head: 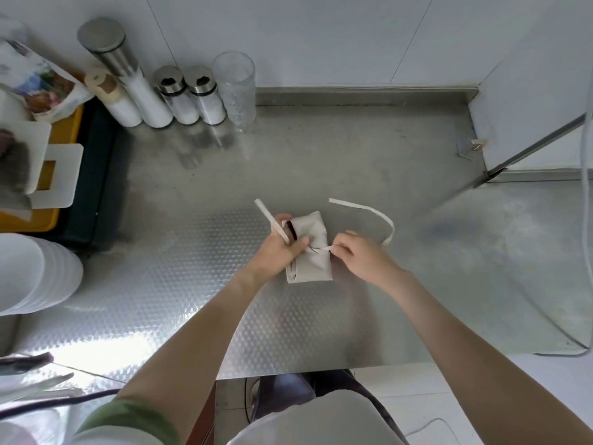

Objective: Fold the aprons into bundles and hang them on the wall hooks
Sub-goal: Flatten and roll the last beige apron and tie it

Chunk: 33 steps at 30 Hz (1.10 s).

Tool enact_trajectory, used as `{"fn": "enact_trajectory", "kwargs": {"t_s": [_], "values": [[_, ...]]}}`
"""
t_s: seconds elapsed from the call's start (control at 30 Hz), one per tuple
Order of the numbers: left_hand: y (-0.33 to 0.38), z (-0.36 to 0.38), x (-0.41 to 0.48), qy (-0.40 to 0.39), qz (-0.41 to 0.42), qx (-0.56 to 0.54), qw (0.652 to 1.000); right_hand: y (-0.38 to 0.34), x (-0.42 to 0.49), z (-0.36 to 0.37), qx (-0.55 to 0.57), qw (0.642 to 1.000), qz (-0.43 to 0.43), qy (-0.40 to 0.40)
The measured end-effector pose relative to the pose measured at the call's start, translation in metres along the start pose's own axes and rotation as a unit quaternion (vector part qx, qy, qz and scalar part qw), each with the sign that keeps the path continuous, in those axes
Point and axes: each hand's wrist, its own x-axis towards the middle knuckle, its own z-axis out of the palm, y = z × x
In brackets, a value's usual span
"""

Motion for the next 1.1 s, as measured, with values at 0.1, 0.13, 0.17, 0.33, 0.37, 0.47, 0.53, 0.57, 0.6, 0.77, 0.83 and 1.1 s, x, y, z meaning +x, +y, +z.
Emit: {"fn": "enact_trajectory", "kwargs": {"t_s": [0.1, 0.13, 0.17, 0.33, 0.37, 0.47, 0.53, 0.57, 0.6, 0.77, 0.83, 1.1], "values": [[0.005, 0.000, -0.001, -0.012, -0.005, 0.086, 0.996, -0.002, -0.003, -0.007, 0.086, 0.994, 0.073, -0.005], [0.007, 0.001, 0.000, -0.001, -0.009, 0.117, 0.993, 0.000, -0.003, -0.008, 0.055, 0.996, 0.076, -0.008], [0.010, 0.003, 0.001, 0.010, -0.012, 0.151, 0.988, 0.002, -0.003, -0.008, 0.013, 0.997, 0.080, -0.014], [0.013, 0.007, 0.000, 0.018, -0.030, 0.192, 0.981, 0.013, -0.003, -0.002, -0.035, 0.994, 0.101, 0.007], [0.013, 0.006, -0.001, 0.021, -0.025, 0.184, 0.982, 0.010, -0.004, -0.004, 0.021, 0.994, 0.100, 0.029], [0.010, 0.004, -0.001, 0.027, -0.017, 0.132, 0.991, -0.011, -0.007, -0.009, 0.276, 0.955, 0.063, 0.084], [0.014, 0.005, -0.002, 0.030, -0.029, 0.073, 0.996, -0.033, -0.007, -0.004, 0.424, 0.901, 0.039, 0.081], [0.016, 0.005, -0.003, 0.035, -0.042, 0.039, 0.998, -0.042, -0.006, 0.001, 0.462, 0.883, 0.031, 0.073], [0.016, 0.005, -0.001, 0.043, -0.053, 0.003, 0.998, -0.047, -0.004, 0.007, 0.477, 0.877, 0.024, 0.062], [0.025, -0.008, 0.002, 0.113, -0.124, -0.019, 0.986, -0.044, 0.008, 0.027, 0.360, 0.932, 0.026, 0.027], [0.030, -0.023, 0.004, 0.149, -0.153, 0.194, 0.957, -0.042, 0.013, 0.031, 0.342, 0.939, 0.029, 0.026], [0.065, -0.013, -0.017, -0.002, 0.035, -0.062, 0.997, -0.039, 0.020, 0.042, 0.473, 0.879, 0.051, 0.043]]}}
